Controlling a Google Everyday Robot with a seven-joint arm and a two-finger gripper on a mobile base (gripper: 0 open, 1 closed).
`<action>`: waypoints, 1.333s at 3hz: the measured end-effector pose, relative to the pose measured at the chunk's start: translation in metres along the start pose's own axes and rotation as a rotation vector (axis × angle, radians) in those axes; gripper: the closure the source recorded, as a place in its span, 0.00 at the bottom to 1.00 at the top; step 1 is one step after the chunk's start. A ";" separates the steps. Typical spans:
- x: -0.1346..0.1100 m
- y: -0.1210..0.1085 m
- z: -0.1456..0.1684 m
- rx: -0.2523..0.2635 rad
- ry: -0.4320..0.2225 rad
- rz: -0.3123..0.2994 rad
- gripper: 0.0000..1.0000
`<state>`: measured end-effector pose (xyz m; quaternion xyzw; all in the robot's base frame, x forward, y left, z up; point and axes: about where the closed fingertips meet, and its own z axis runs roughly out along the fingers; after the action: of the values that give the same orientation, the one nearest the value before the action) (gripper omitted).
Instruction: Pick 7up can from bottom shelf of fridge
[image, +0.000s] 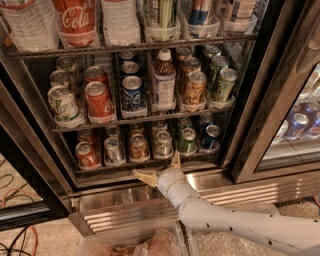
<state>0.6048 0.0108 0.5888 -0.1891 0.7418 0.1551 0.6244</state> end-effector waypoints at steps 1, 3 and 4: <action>0.001 0.000 0.005 0.016 -0.023 0.007 0.00; -0.007 -0.012 0.006 0.102 -0.076 -0.034 0.00; -0.009 -0.015 0.006 0.126 -0.091 -0.055 0.00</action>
Offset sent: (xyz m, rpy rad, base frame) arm 0.0133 -0.0134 0.0054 -0.0068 -0.1053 -0.1230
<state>0.6182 0.0010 0.5971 -0.1624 0.7153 0.0993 0.6724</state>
